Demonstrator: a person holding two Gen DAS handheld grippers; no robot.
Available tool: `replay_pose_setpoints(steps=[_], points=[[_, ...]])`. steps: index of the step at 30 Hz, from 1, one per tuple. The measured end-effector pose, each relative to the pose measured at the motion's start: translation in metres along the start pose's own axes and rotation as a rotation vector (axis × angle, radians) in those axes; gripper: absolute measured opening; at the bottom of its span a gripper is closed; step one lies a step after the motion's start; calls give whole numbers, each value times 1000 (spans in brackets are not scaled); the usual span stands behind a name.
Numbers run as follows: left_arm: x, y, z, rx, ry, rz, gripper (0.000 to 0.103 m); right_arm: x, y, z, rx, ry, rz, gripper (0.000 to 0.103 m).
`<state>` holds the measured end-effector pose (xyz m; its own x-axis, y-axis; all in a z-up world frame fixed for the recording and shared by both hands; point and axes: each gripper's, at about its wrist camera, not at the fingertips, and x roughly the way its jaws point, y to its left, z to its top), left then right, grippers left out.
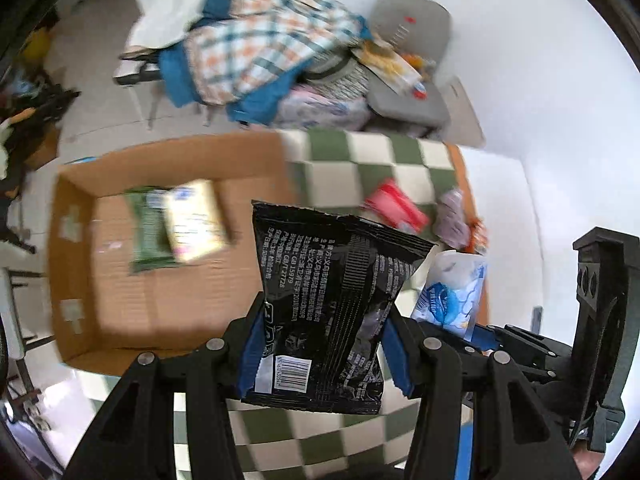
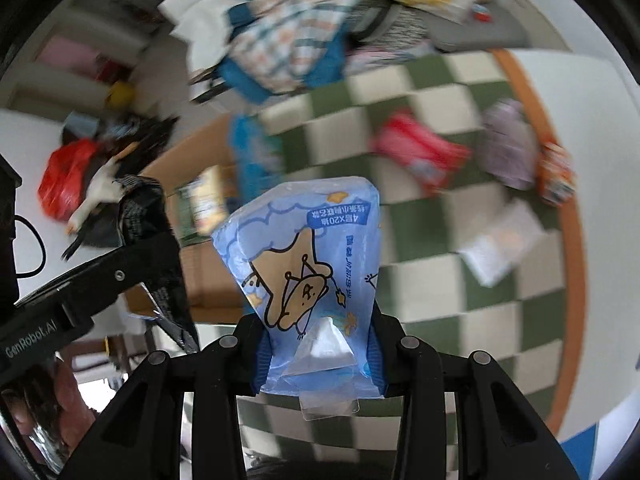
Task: Organize soft objects
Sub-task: 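Carry both packs into the box and open both tools to release them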
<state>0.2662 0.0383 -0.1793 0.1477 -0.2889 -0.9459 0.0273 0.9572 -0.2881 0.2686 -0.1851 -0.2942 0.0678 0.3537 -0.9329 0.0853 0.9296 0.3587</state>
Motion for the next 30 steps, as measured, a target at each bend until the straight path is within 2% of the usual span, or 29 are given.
replay_pose_setpoints(steps=[4, 7, 11, 14, 19, 26, 29, 30], points=[[-15, 70, 9, -69, -33, 77, 49, 22, 66, 9, -73, 22, 6, 41], [-12, 120, 17, -127, -23, 116, 49, 43, 106, 19, -119, 39, -11, 41], [11, 177, 32, -187, 10, 152, 49, 73, 141, 33, -139, 62, -53, 41], [34, 211, 44, -231, 47, 161, 49, 100, 153, 49, -126, 81, -92, 41], [69, 242, 59, -244, 118, 171, 49, 138, 159, 77, -121, 95, -170, 41], [99, 249, 75, -211, 167, 191, 52, 175, 161, 107, -131, 103, -254, 42], [106, 251, 80, -208, 193, 209, 52, 183, 160, 114, -136, 93, -276, 50], [109, 252, 81, -219, 207, 193, 52, 185, 161, 116, -141, 96, -282, 58]])
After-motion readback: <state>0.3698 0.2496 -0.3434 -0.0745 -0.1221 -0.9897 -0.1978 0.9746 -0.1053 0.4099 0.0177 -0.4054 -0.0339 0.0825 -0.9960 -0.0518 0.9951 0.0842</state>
